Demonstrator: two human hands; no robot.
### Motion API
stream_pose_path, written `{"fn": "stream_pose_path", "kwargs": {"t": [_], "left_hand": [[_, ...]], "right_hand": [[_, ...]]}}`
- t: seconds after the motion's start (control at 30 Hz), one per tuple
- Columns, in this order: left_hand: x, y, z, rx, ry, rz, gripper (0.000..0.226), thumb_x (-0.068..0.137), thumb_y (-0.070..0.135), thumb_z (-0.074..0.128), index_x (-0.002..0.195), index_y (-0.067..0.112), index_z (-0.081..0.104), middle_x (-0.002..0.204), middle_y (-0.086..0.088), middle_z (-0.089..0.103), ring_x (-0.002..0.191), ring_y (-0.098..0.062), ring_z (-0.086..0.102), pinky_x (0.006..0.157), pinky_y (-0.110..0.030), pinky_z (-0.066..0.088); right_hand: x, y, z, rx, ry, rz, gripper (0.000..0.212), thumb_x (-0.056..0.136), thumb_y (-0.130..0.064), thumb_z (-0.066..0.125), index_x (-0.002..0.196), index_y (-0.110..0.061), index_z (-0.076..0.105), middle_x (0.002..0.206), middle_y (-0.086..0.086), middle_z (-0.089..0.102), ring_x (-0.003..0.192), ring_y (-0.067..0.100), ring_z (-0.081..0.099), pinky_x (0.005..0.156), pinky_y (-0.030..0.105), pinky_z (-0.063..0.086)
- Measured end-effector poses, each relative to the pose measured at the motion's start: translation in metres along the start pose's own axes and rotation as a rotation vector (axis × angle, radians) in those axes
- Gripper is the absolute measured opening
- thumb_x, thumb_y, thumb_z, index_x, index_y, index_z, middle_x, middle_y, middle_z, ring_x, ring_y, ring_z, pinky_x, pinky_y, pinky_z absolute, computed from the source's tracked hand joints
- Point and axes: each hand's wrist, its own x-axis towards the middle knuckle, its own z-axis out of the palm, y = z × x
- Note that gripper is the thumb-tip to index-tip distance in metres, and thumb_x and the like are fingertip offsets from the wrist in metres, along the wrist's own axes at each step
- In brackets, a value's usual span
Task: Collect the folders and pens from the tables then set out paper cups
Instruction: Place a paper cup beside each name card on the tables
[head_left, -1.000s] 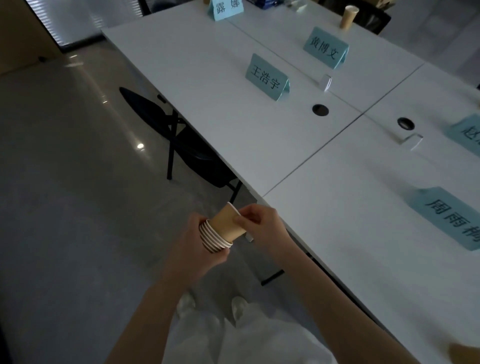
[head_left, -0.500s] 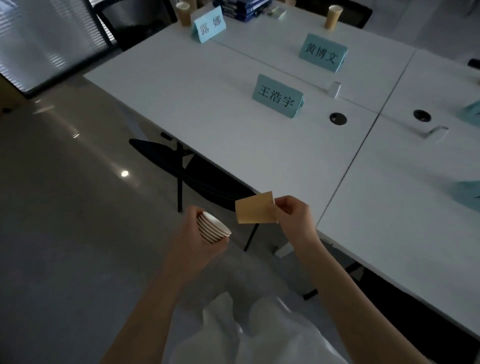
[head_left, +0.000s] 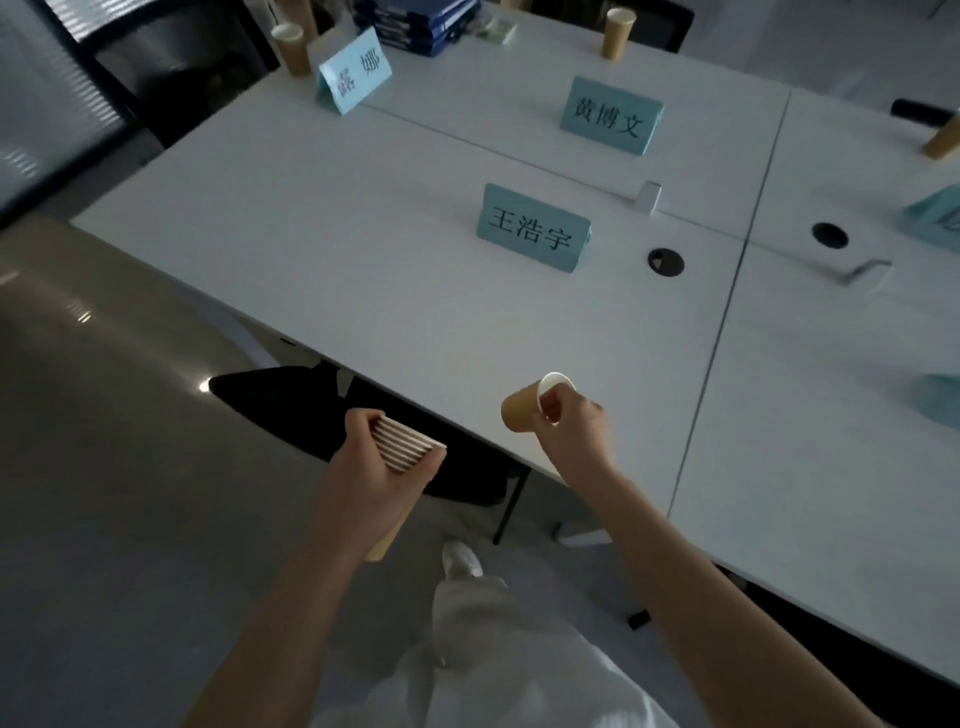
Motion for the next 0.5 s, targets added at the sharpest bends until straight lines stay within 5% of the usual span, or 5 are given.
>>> {"fn": "stream_pose_path", "kwargs": {"t": [0.23,0.5], "left_hand": [[0.073,0.012,-0.01,0.026,-0.04,-0.026,0.069,0.068,0.051,0.08,0.117,0.026,0.038,0.096,0.005,0.06,0.08,-0.013,0.063,0.067,-0.04,0.056],[0.112,0.011,-0.017,0.056,-0.082,-0.04,0.068,0.068,0.053,0.079,0.116,0.034,0.035,0.096,0.01,0.058,0.079,-0.008,0.062,0.065,-0.037,0.057]], "right_hand": [[0.085,-0.032,0.015,-0.298,-0.119,-0.139,0.013,0.088,-0.012,0.053,0.098,-0.004,0.058,0.096,0.012,0.059,0.086,0.03,0.057,0.069,0.034,0.048],[0.12,-0.046,0.034,-0.371,-0.208,-0.15,0.023,0.093,-0.021,0.05,0.107,-0.007,0.06,0.109,0.015,0.059,0.095,0.031,0.058,0.077,0.035,0.049]]}}
